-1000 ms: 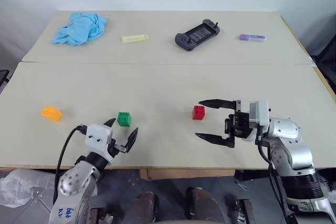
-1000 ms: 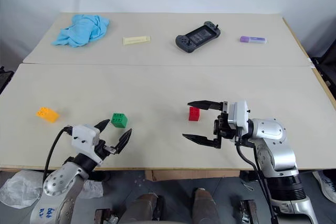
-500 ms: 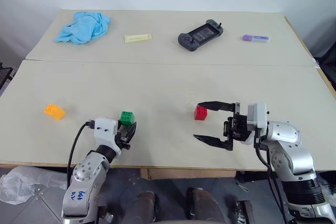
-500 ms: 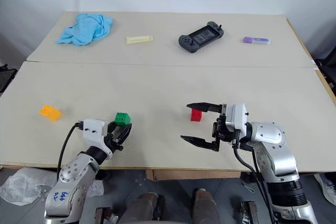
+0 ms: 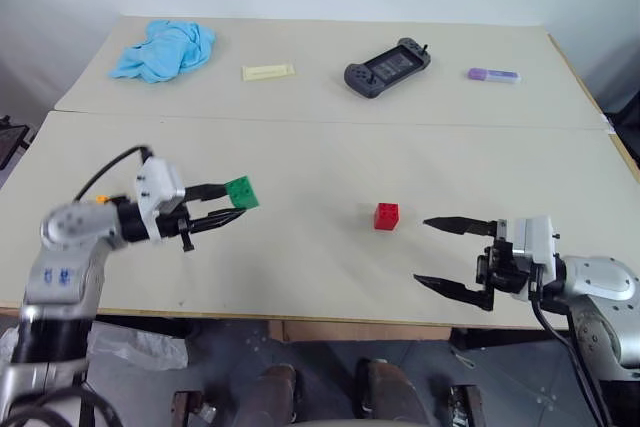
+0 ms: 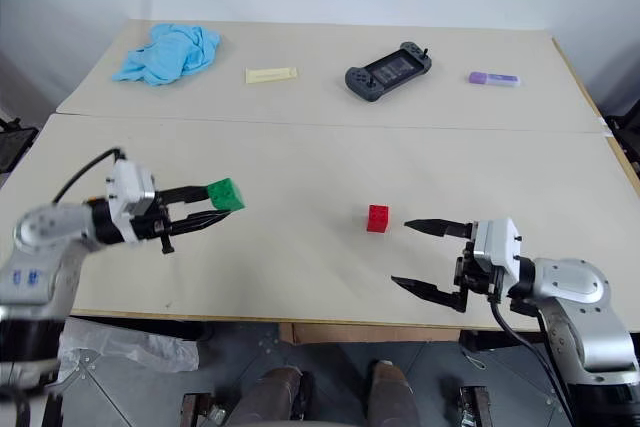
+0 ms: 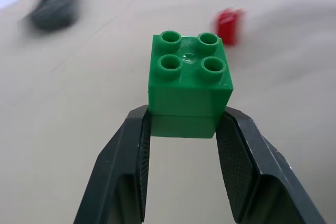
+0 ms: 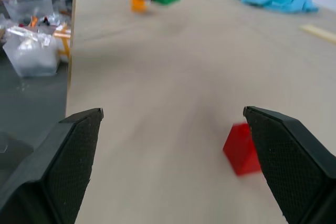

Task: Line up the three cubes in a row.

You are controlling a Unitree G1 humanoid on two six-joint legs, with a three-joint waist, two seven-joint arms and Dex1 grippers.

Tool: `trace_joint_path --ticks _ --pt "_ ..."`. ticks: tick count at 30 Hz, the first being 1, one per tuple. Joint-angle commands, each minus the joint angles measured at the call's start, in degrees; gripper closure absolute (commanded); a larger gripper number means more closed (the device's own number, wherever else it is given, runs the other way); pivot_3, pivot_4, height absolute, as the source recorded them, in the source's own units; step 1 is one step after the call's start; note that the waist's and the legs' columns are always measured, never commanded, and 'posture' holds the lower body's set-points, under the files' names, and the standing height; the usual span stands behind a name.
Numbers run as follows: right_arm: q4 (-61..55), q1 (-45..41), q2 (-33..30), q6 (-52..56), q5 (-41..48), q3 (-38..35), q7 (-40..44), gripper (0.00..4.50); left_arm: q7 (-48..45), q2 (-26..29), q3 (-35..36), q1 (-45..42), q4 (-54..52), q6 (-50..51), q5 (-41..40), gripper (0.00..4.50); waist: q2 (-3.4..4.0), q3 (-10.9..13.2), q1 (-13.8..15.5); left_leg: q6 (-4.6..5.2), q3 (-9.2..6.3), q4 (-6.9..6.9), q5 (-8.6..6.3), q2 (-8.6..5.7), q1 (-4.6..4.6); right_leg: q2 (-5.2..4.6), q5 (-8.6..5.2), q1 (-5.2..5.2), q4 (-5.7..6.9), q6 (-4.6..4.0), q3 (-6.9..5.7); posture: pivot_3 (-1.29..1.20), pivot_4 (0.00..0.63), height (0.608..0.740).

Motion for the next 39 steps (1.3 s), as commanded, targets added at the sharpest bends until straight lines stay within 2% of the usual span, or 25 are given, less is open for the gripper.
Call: trace_joint_path --ticks 1,5,6,8,11,16,27,34,37,39 --pt "-1.0 1.2 0.3 -2.1 -0.4 -3.2 -2.0 0.00 -7.1 -3.8 -7.2 -7.7 10.3 -4.7 4.3 3.04 0.01 0.0 0.0 0.04 0.04 -0.01 0.02 -0.02 0.00 0.03 0.02 0.00 0.08 0.03 -0.07 0.00 0.150 0.740" --pt "-2.7 2.6 1.6 -2.9 -0.9 -3.9 -4.7 0.00 -10.4 -10.2 -13.1 -14.2 23.6 -9.5 9.6 3.04 -0.05 0.0 -0.6 0.11 0.29 0.00 0.02 0.02 -0.02 0.37 0.05 -0.08 0.11 0.10 -0.03 0.00 0.150 0.740" --pt "-3.8 3.3 2.1 -2.6 -0.6 -4.0 -5.6 0.00 -9.6 -11.7 -14.4 -15.6 28.5 -13.7 12.2 3.04 -0.06 0.0 -0.6 0.11 0.29 0.01 0.02 0.05 -0.04 0.42 0.06 -0.11 0.12 0.11 -0.02 0.00 0.150 0.740" --pt "-6.5 4.7 3.0 -2.1 -0.2 -4.1 -7.5 0.00 -5.8 -15.5 -14.5 -18.9 38.4 -18.7 14.7 3.04 -0.10 0.1 -0.5 0.10 0.32 0.03 0.03 0.10 -0.06 0.48 0.06 -0.15 0.14 0.11 -0.01 0.00 0.150 0.740" --pt "-8.4 5.5 3.4 -1.5 0.0 -4.3 -9.0 0.00 -2.8 -18.6 -13.3 -22.0 46.5 -22.4 16.0 3.04 -0.22 0.1 -0.1 0.09 0.31 0.19 0.03 0.13 -0.13 0.52 0.08 -0.17 0.17 0.15 0.00 0.00 0.150 0.740" --pt "-8.8 6.6 3.4 -1.8 -0.6 -4.3 -9.8 0.00 -2.0 -21.0 -14.3 -23.5 53.4 -29.9 20.0 3.04 -0.27 0.2 0.0 0.16 0.27 0.41 -0.02 0.11 -0.21 0.50 0.11 -0.16 0.20 0.21 0.02 0.00 0.150 0.740" --pt "-11.6 9.1 4.2 -1.1 -0.1 -1.8 -10.9 0.00 -0.5 -22.8 -11.7 -27.7 60.4 -29.6 21.7 3.04 -0.28 0.2 0.2 0.28 0.24 0.76 -0.09 0.03 -0.23 0.45 0.16 -0.08 0.36 0.30 0.04 0.00 0.150 0.740" --pt "-11.9 8.9 4.1 -0.4 0.3 -0.1 -10.8 0.00 -0.6 -23.5 -10.3 -29.0 61.0 -30.6 22.3 0.79 -0.29 0.2 0.0 0.29 0.25 0.76 -0.09 0.03 -0.26 0.47 0.16 -0.11 0.37 0.31 0.06 0.00 0.150 0.740" --pt "-11.8 8.3 4.0 -0.2 0.6 0.6 -10.3 0.00 -2.6 -22.0 -8.8 -28.2 58.4 -32.0 20.7 0.02 -0.30 0.2 0.0 0.29 0.25 0.76 -0.09 0.03 -0.27 0.47 0.16 -0.13 0.37 0.31 0.06 0.00 0.150 0.740" --pt "-11.3 7.2 3.9 -0.1 0.7 1.3 -9.5 0.00 -5.0 -19.8 -7.4 -26.2 54.5 -32.6 18.9 0.02 -0.31 0.2 -0.2 0.29 0.25 0.76 -0.09 0.05 -0.30 0.47 0.16 -0.16 0.37 0.30 0.06 0.00 0.150 0.740"
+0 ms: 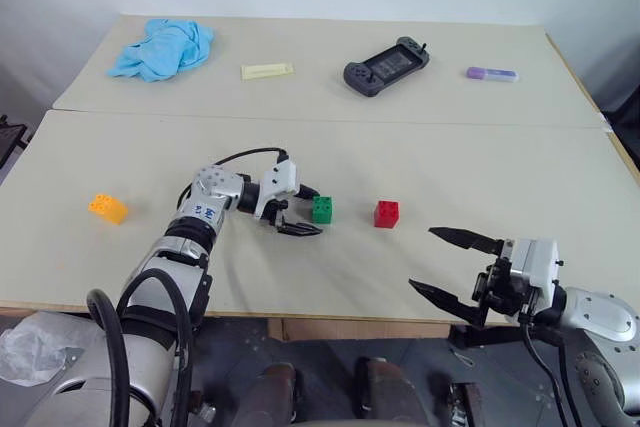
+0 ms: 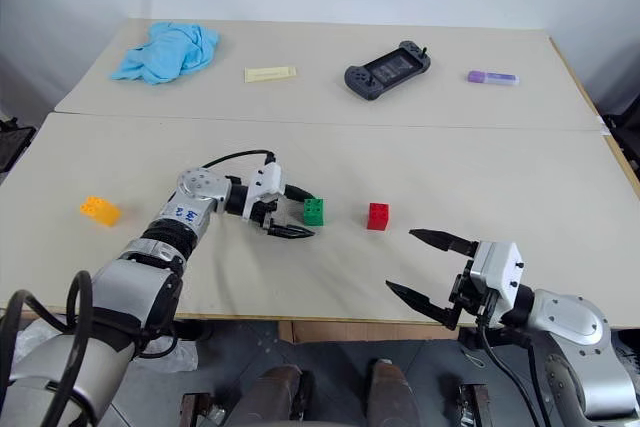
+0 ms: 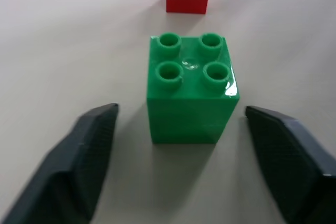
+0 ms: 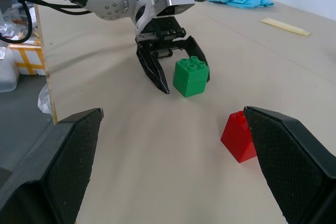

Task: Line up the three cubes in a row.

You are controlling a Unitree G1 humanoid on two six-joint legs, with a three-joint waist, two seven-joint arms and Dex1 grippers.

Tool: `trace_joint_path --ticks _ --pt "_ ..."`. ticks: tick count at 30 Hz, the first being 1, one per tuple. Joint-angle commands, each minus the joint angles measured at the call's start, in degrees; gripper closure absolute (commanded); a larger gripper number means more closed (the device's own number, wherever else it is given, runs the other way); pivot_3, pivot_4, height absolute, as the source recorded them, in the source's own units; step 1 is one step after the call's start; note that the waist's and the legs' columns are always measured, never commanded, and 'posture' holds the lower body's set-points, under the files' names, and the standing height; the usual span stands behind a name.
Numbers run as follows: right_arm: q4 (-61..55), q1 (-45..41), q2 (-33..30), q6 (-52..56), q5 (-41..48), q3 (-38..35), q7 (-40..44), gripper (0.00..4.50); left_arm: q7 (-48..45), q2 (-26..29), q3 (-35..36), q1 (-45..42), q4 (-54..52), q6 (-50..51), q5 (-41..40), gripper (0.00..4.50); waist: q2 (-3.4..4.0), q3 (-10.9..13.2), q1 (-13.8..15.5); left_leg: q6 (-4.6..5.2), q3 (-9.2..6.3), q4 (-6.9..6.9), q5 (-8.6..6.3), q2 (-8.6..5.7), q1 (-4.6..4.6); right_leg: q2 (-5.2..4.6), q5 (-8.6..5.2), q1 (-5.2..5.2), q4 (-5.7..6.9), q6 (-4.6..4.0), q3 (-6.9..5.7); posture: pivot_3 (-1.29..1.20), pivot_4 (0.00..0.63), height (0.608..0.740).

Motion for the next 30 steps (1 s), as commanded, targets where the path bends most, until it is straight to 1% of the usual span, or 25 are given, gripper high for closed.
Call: trace_joint_path --ticks 1,4,5,6,8,9,10,11,13,15,17,19,21,23,25,27,30 --pt "-1.2 -1.9 -0.1 -0.1 1.4 0.8 1.3 0.00 -3.5 4.1 3.7 2.4 -8.3 -1.6 -4.2 0.02 0.00 0.0 -0.4 -0.02 0.02 0.00 -0.01 0.04 0.01 0.02 0.00 -0.01 0.00 0.00 0.04 0.00 0.150 0.740" --pt "0.0 -4.0 0.0 0.0 1.7 1.8 2.5 0.00 -5.8 6.9 6.1 7.4 -18.2 3.2 -8.6 0.02 0.02 0.0 -0.8 -0.11 0.02 -0.01 -0.05 0.16 0.01 -0.01 -0.01 -0.05 0.01 -0.02 0.09 0.00 0.150 0.740" --pt "0.4 -4.4 -0.1 0.3 2.1 2.0 2.9 0.00 -4.9 7.1 7.2 9.0 -21.4 2.1 -9.9 0.02 0.02 0.0 -0.8 -0.12 0.01 -0.01 -0.05 0.17 0.01 -0.08 -0.02 -0.05 0.00 -0.03 0.09 0.00 0.150 0.740" --pt "1.1 -5.8 0.0 0.4 2.0 2.8 3.4 0.00 -3.2 8.5 9.2 12.5 -28.4 5.2 -12.3 0.02 0.02 0.0 -0.7 -0.12 -0.01 0.01 -0.05 0.16 0.01 -0.15 -0.02 -0.04 0.00 -0.03 0.09 0.00 0.150 0.740" --pt "2.8 -11.0 0.9 1.9 2.0 6.0 4.2 0.00 2.4 13.8 16.9 25.9 -47.3 14.6 -17.9 0.02 0.02 0.0 -1.8 -0.11 0.00 0.00 -0.06 0.15 0.02 -0.33 -0.01 -0.04 -0.02 -0.03 0.26 0.00 0.150 0.740" --pt "3.5 -12.9 1.4 2.0 1.7 7.0 4.4 0.00 5.0 15.5 19.6 31.1 -54.0 18.6 -19.5 0.02 0.01 0.0 -2.9 -0.12 -0.04 -0.01 -0.09 0.16 0.01 -0.40 -0.03 -0.04 -0.01 -0.06 0.46 0.00 0.150 0.740" --pt "4.0 -14.5 1.9 2.9 2.2 7.9 4.4 0.00 9.2 15.9 23.0 36.0 -59.5 22.6 -21.6 0.02 0.02 0.0 -3.3 -0.17 -0.01 -0.06 -0.13 0.24 0.05 -0.36 -0.06 -0.06 -0.02 -0.12 0.55 0.00 0.150 0.740" --pt "4.5 -15.7 2.6 2.9 2.4 8.6 4.8 0.00 14.1 15.4 26.3 39.8 -63.2 25.8 -23.3 0.02 0.06 0.0 -3.1 -0.19 -0.05 -0.10 -0.14 0.26 0.06 -0.35 -0.09 -0.09 0.00 -0.18 0.52 0.00 0.150 0.740" --pt "4.6 -17.1 3.9 4.2 3.8 9.8 5.4 0.00 21.2 14.4 31.7 46.4 -66.7 28.6 -24.2 0.02 0.07 0.0 -2.4 -0.24 -0.21 -0.06 -0.15 0.29 0.07 -0.35 -0.16 -0.07 0.02 -0.30 0.39 0.00 0.150 0.740" --pt "5.1 -18.6 5.5 4.1 2.7 12.9 6.6 0.00 29.7 9.9 39.4 55.2 -69.9 28.7 -25.6 0.02 0.13 0.0 -1.5 -0.26 -0.27 -0.03 -0.14 0.29 0.09 -0.35 -0.17 0.01 -0.03 -0.32 0.35 0.00 0.150 0.740" --pt "5.7 -19.9 6.5 3.6 1.7 14.4 6.9 0.00 34.9 6.6 43.2 60.2 -72.4 28.0 -26.3 0.02 0.14 0.0 -1.2 -0.21 -0.22 -0.04 -0.18 0.22 0.25 -0.38 -0.17 0.12 -0.08 -0.32 0.41 0.00 0.150 0.740" --pt "6.6 -22.1 8.3 3.5 1.0 15.9 6.4 0.00 40.5 1.3 47.4 67.2 -76.1 26.0 -26.3 0.02 0.03 0.0 -0.8 -0.19 -0.22 0.01 -0.20 0.17 0.23 -0.42 -0.16 0.13 -0.11 -0.31 0.40 0.00 0.150 0.740" --pt "7.3 -23.5 9.5 3.5 0.6 16.7 6.3 0.00 44.9 -2.5 50.5 71.6 -77.4 24.7 -26.7 0.02 -0.04 0.0 -0.6 -0.15 -0.20 0.02 -0.22 0.14 0.25 -0.45 -0.15 0.20 -0.21 -0.29 0.42 0.00 0.150 0.740" --pt "7.9 -24.3 10.3 3.3 0.3 17.3 6.4 0.00 48.2 -5.1 52.9 74.5 -77.0 23.9 -27.5 0.02 -0.06 0.0 -0.1 -0.17 -0.21 0.01 -0.24 0.15 0.27 -0.45 -0.15 0.20 -0.23 -0.28 0.40 0.00 0.150 0.740" --pt "8.4 -24.7 10.8 3.3 0.1 17.6 6.4 0.00 50.0 -6.7 54.2 76.3 -76.7 23.5 -28.9 0.02 -0.07 0.0 0.1 -0.20 -0.25 0.00 -0.25 0.17 0.26 -0.44 -0.16 0.20 -0.25 -0.31 0.34 0.00 0.150 0.740" --pt "8.8 -25.2 11.7 2.9 -0.6 18.4 6.5 0.00 51.8 -8.5 56.7 79.2 -73.5 23.4 -30.5 0.02 -0.06 0.0 0.0 -0.18 -0.26 -0.01 -0.27 0.16 0.25 -0.44 -0.16 0.22 -0.28 -0.31 0.33 0.00 0.150 0.740" --pt "9.1 -25.5 11.9 2.8 -1.0 18.5 6.7 0.00 53.8 -8.5 56.6 79.7 -73.2 23.9 -31.1 0.02 -0.06 0.0 -0.2 -0.14 -0.19 -0.01 -0.35 0.16 0.30 -0.44 -0.16 0.23 -0.29 -0.31 0.39 0.00 0.150 0.740"
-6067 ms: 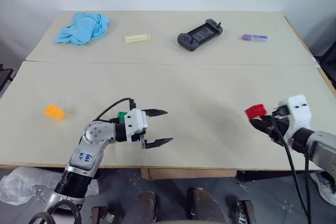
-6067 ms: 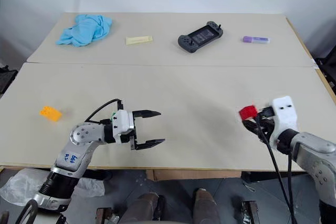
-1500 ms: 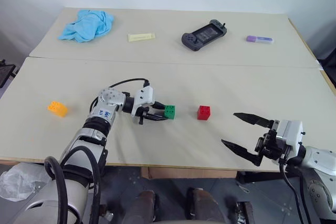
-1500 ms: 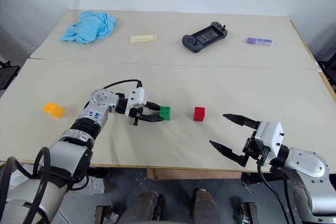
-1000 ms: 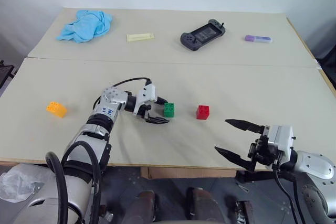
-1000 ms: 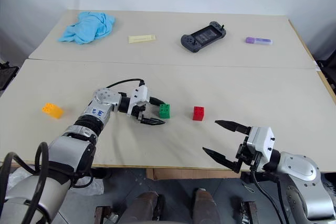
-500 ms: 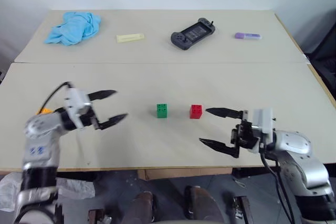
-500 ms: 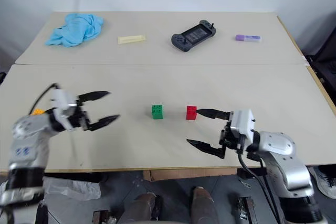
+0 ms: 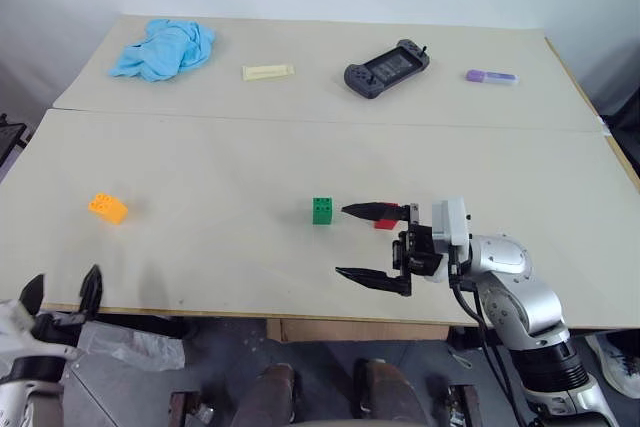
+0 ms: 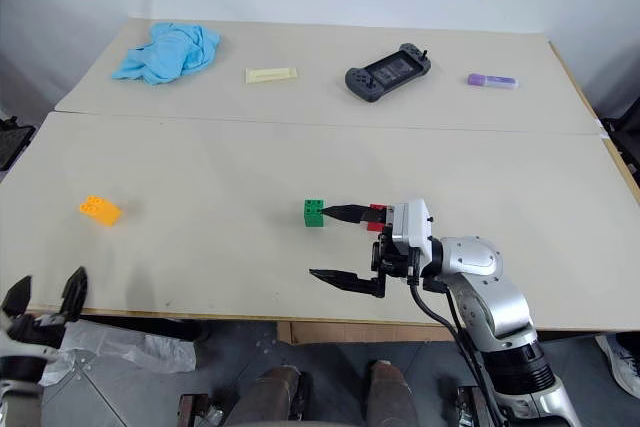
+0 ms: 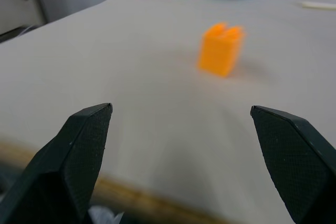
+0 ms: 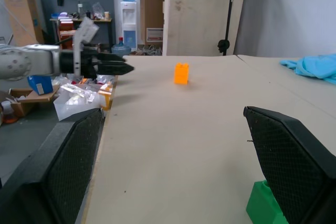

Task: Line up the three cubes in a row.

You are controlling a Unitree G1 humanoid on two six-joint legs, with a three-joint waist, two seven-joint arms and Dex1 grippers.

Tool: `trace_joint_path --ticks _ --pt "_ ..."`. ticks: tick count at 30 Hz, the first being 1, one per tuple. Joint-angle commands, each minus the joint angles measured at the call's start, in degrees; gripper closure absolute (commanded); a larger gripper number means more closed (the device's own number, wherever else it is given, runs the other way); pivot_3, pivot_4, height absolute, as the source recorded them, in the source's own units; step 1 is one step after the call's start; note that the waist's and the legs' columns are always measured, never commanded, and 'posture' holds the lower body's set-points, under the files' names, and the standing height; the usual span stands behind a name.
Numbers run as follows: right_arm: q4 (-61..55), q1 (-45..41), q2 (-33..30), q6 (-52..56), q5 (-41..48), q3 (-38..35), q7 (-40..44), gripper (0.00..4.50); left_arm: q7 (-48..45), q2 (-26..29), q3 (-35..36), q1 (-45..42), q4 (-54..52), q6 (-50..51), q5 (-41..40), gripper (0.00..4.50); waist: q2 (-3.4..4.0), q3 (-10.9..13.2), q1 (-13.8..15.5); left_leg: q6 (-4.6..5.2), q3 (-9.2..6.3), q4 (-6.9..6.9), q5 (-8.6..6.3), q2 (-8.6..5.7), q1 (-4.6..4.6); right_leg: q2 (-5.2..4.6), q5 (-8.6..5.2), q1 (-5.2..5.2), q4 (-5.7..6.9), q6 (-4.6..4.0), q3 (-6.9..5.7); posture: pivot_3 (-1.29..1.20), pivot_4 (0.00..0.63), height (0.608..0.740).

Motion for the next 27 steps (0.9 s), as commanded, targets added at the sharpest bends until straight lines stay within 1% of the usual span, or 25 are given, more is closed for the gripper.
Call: trace_joint_path --ticks 1,3,8,10,11,13,15,19,24,27 --pt "-0.7 -0.6 0.2 -0.8 -0.3 -0.3 0.1 0.00 2.3 1.3 0.3 -0.5 -0.7 -0.2 -1.2 0.02 -0.02 0.0 0.1 0.00 0.00 -0.01 0.00 0.00 0.00 0.00 0.00 0.00 0.00 0.00 -0.01 0.00 0.150 0.740" --pt "-0.6 -0.5 0.1 -1.0 -0.5 -0.2 0.2 0.00 3.1 3.0 -0.9 -2.6 -0.4 1.0 -1.2 0.02 -0.05 0.0 0.3 -0.01 -0.06 -0.01 0.00 0.00 -0.02 0.00 0.00 0.00 -0.01 0.00 -0.07 0.00 0.150 0.740" --pt "-0.5 -0.4 1.4 -3.3 -1.7 -0.7 -1.1 0.00 3.0 11.6 -5.5 -12.3 5.2 5.1 0.8 0.02 -0.07 -0.1 0.0 -0.06 -0.12 -0.01 0.01 -0.01 -0.01 0.01 0.00 0.01 0.05 0.00 -0.13 0.00 0.150 0.740" --pt "-0.5 -0.3 1.7 -4.4 -2.5 -0.5 -1.3 0.00 1.2 15.0 -7.1 -15.8 7.4 5.9 0.9 0.02 -0.07 -0.1 -0.4 -0.07 -0.09 -0.03 0.00 -0.04 0.00 0.02 0.00 -0.06 0.14 0.00 -0.10 0.00 0.150 0.740" --pt "-0.3 -0.4 1.9 -4.7 -2.8 -0.5 -1.6 0.00 0.3 16.9 -7.9 -17.4 9.0 6.9 1.0 0.02 -0.07 -0.1 -0.7 -0.08 -0.03 -0.06 -0.02 -0.04 -0.01 0.04 0.00 -0.11 0.15 0.00 -0.08 0.00 0.150 0.740" --pt "-0.3 -0.3 2.4 -5.4 -3.5 -0.5 -2.5 0.00 -3.3 23.0 -10.7 -21.5 15.8 7.5 3.4 0.02 -0.08 -0.1 -1.3 -0.07 -0.02 -0.11 -0.03 -0.04 -0.01 0.05 -0.01 -0.16 0.29 -0.02 -0.09 0.00 0.150 0.740" --pt "-0.7 0.0 2.5 -5.7 -3.9 -0.9 -3.5 0.00 -6.6 27.0 -12.9 -24.4 21.1 8.1 4.4 0.02 -0.08 -0.1 -1.6 -0.10 -0.01 -0.15 -0.03 -0.01 -0.03 0.10 -0.03 -0.21 0.35 -0.05 -0.16 0.00 0.150 0.740" --pt "-2.1 0.9 2.2 -5.3 -4.0 -1.3 -4.9 0.00 -10.4 31.0 -16.0 -28.4 28.7 7.2 6.3 0.02 -0.04 0.0 -1.8 -0.09 0.07 -0.20 -0.03 -0.01 -0.02 0.10 -0.03 -0.24 0.36 -0.05 -0.23 0.00 0.150 0.740" --pt "-4.3 2.3 1.5 -4.8 -4.3 -1.8 -6.9 0.00 -17.1 33.4 -18.4 -30.9 31.5 8.6 5.4 0.02 -0.05 0.0 -1.5 -0.08 0.01 -0.19 -0.04 -0.01 -0.06 0.07 -0.03 -0.24 0.35 -0.05 -0.24 0.00 0.150 0.740" --pt "-5.5 3.1 1.3 -4.6 -4.5 -2.0 -8.1 0.00 -19.7 34.4 -19.3 -30.8 31.5 9.0 5.3 0.63 -0.05 0.0 -1.5 -0.07 0.01 -0.19 -0.04 -0.01 -0.07 0.04 -0.03 -0.23 0.33 -0.05 -0.18 0.00 0.150 0.740"
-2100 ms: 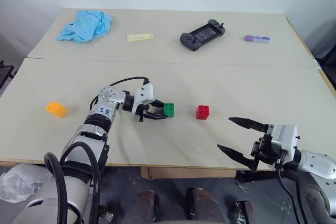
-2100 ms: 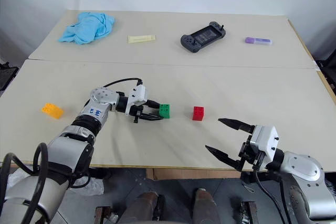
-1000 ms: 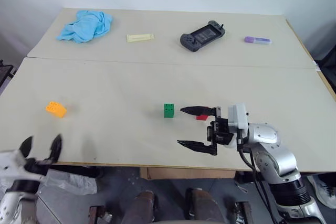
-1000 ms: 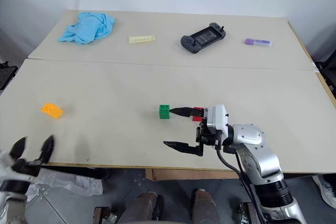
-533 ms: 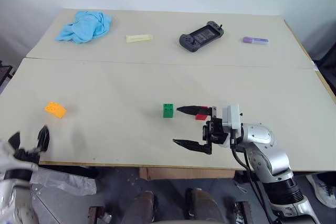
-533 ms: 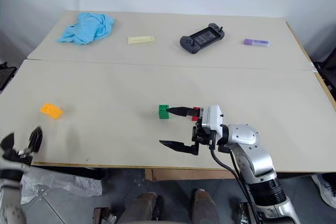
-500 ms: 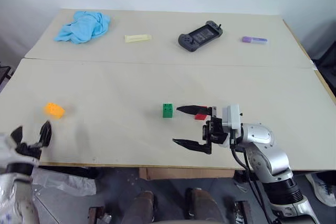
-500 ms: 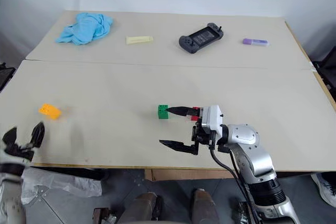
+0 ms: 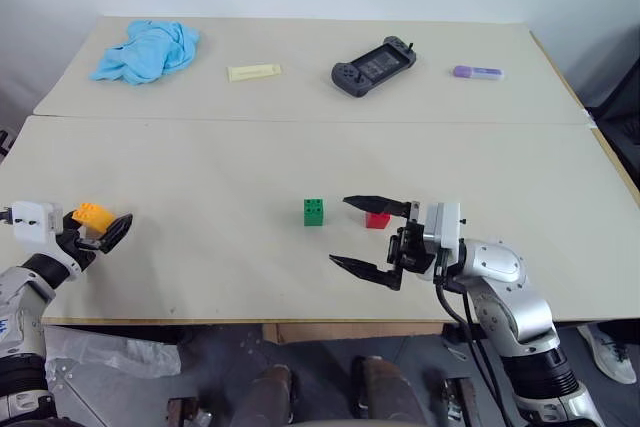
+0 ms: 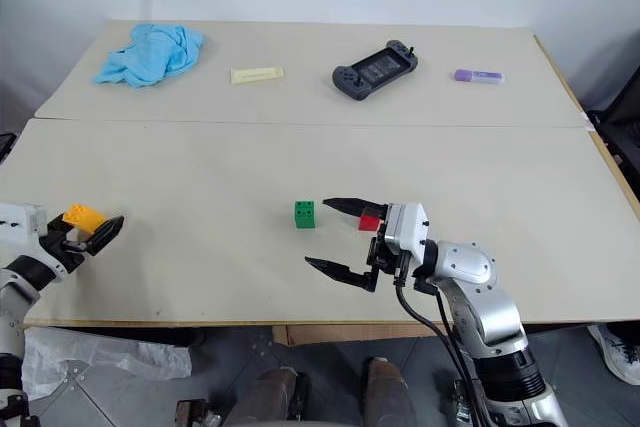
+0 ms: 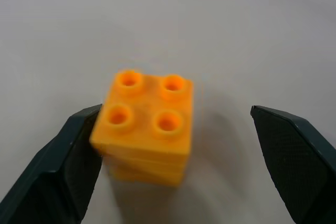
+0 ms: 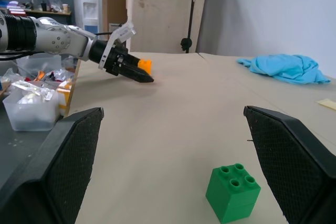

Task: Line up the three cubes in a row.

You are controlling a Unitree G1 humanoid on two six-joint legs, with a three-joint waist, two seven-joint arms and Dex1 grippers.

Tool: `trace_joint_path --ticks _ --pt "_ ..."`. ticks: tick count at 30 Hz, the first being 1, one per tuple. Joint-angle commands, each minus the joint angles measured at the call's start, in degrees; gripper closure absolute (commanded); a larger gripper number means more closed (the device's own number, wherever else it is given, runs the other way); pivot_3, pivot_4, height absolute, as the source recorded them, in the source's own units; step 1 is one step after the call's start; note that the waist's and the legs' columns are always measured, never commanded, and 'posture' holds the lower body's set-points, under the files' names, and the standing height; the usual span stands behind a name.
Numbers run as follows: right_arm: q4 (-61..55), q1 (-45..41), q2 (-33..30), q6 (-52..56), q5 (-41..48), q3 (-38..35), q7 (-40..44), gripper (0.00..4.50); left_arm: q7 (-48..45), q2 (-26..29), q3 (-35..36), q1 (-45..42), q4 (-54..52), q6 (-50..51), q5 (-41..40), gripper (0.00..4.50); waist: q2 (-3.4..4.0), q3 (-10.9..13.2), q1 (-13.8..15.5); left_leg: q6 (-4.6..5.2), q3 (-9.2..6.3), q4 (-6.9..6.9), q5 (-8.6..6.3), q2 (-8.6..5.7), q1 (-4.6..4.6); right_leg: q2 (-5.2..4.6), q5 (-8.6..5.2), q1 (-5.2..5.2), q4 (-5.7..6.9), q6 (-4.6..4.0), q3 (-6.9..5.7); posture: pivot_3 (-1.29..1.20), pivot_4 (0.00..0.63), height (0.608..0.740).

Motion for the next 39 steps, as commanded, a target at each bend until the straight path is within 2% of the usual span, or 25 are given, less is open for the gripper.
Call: trace_joint_path --ticks 1,7,8,12,14,16,21,25,29,32,39 --pt "-3.5 0.8 -0.5 0.0 0.2 -1.0 -1.5 0.00 -2.7 1.5 0.4 -0.3 -0.6 0.4 -0.6 0.93 0.01 0.0 0.0 0.00 0.00 0.00 0.00 0.00 0.00 0.00 0.00 0.00 -0.01 0.00 0.01 0.00 0.150 0.740" --pt "-4.5 1.6 -1.0 0.3 -0.3 -1.4 -3.6 0.00 -7.6 2.3 -1.4 -0.2 -3.3 1.3 -0.7 2.84 0.00 0.0 0.0 0.00 0.00 -0.01 0.00 0.00 0.00 0.00 0.00 -0.01 0.01 0.00 0.02 0.00 0.150 0.740" --pt "-4.3 1.6 -1.5 0.2 -0.5 -1.8 -3.5 0.00 -9.0 2.5 -1.9 -0.7 -4.7 1.4 -1.1 3.00 0.00 0.0 0.0 0.00 0.00 -0.01 0.00 0.01 0.00 0.00 0.00 0.00 0.01 0.00 0.02 0.00 0.150 0.740" --pt "-2.3 0.4 -3.3 -0.4 -0.5 -3.8 -3.1 0.00 -14.8 3.7 -5.5 -4.7 -9.5 3.4 -2.2 2.97 0.00 0.0 0.3 0.02 -0.03 0.02 0.00 -0.01 -0.02 -0.04 0.00 0.02 -0.03 0.00 0.01 0.00 0.150 0.740" --pt "-1.4 -0.2 -4.0 -0.7 -0.4 -4.6 -2.6 0.00 -18.6 4.8 -9.6 -8.1 -10.2 1.7 0.0 2.97 0.00 0.0 0.3 0.02 -0.04 0.05 0.00 -0.02 -0.02 -0.05 0.00 0.03 -0.05 0.00 0.01 0.00 0.150 0.740" --pt "-0.7 -0.3 -4.7 -1.0 -0.3 -5.2 -2.0 0.00 -21.7 5.0 -15.3 -12.9 -8.4 -4.5 4.9 2.97 0.01 0.0 0.4 0.02 -0.04 0.04 0.01 -0.04 -0.01 -0.05 0.00 0.05 -0.05 0.00 0.00 0.00 0.150 0.740" --pt "-1.0 1.3 -5.7 -1.6 -0.4 -6.1 -1.5 0.00 -30.4 -1.2 -26.5 -25.5 1.4 -15.4 11.0 2.97 0.07 0.0 0.3 0.04 0.07 0.03 0.01 -0.08 -0.03 0.03 0.01 0.02 -0.02 0.01 -0.25 0.00 0.150 0.740" --pt "-2.5 2.9 -7.4 -0.7 -0.2 -7.5 -1.6 0.00 -37.2 -5.6 -33.2 -34.4 15.5 -22.2 16.2 2.97 0.06 0.0 0.0 0.07 0.28 0.05 0.01 -0.03 -0.06 0.41 0.02 -0.07 0.00 0.04 -0.32 0.00 0.150 0.740" --pt "-4.3 5.4 -10.3 0.3 1.0 -10.0 -1.3 0.00 -39.9 -9.0 -35.1 -41.8 29.3 -28.9 19.4 2.97 0.03 0.1 0.2 0.08 0.32 0.19 0.01 0.02 -0.18 0.56 0.04 -0.13 -0.01 0.08 -0.32 0.00 0.150 0.740" --pt "-5.5 7.6 -11.4 0.6 1.4 -10.8 -1.1 0.00 -42.1 -9.5 -34.6 -43.9 33.5 -31.8 19.7 2.97 0.03 0.1 0.1 0.11 0.33 0.18 -0.01 0.05 -0.19 0.58 0.04 -0.14 -0.01 0.09 -0.29 0.00 0.150 0.740" --pt "-7.2 11.3 -11.7 0.8 1.4 -11.7 -2.0 0.00 -40.5 -10.9 -34.0 -46.7 39.2 -34.9 21.5 2.97 0.03 0.1 0.3 0.12 0.32 0.26 -0.01 0.05 -0.20 0.54 0.06 -0.12 0.01 0.12 -0.28 0.00 0.150 0.740"
